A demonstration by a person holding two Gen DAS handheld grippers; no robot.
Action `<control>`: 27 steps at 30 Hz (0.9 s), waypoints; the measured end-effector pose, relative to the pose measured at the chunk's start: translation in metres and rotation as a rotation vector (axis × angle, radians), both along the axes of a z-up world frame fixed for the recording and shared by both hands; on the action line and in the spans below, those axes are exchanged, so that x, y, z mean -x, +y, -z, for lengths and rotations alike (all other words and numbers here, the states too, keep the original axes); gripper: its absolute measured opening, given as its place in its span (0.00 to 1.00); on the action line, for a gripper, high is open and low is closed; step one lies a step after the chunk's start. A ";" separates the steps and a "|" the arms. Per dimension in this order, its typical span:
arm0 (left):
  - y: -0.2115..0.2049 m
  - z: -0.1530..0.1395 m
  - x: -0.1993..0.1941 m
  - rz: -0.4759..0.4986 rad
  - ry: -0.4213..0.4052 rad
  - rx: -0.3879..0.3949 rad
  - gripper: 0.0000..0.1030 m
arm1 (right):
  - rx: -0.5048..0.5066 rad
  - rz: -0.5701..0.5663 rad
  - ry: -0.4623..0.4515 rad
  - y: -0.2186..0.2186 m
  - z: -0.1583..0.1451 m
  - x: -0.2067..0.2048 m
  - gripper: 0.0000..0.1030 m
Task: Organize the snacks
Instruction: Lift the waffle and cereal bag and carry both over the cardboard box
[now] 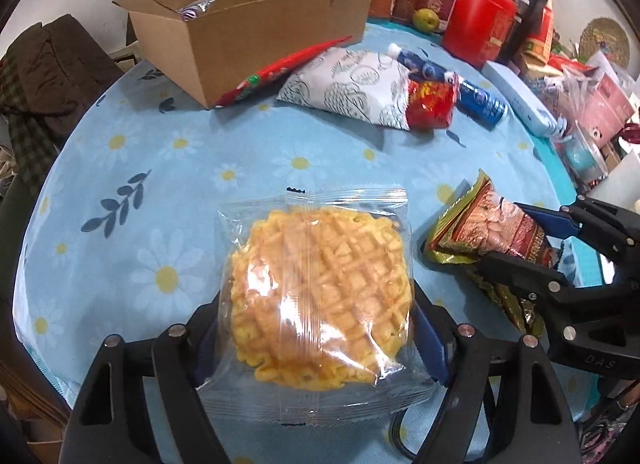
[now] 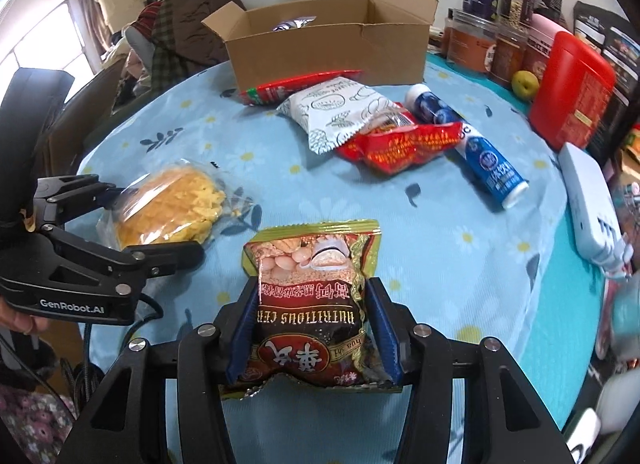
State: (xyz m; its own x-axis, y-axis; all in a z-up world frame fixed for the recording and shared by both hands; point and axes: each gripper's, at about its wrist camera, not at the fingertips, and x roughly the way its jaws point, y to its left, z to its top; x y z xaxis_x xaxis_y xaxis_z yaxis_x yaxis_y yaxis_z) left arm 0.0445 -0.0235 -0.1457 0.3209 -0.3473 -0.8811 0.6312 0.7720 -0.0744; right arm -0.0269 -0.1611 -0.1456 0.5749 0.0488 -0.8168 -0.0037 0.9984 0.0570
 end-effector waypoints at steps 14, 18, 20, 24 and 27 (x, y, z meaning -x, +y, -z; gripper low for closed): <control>-0.011 0.005 0.007 -0.029 -0.068 -0.020 0.75 | 0.039 -0.039 0.003 0.003 0.011 0.004 0.49; -0.012 -0.001 0.011 -0.039 -0.066 0.016 0.74 | 0.018 -0.055 0.001 0.001 0.009 0.003 0.47; -0.014 -0.008 0.013 -0.038 -0.070 0.040 0.74 | 0.010 -0.057 -0.006 -0.001 0.007 0.003 0.46; -0.017 -0.020 0.014 -0.035 -0.089 0.062 0.74 | -0.005 -0.049 -0.033 -0.006 -0.001 0.004 0.45; -0.020 -0.032 0.014 -0.034 -0.105 0.085 0.74 | -0.030 -0.042 -0.055 -0.011 -0.010 0.005 0.44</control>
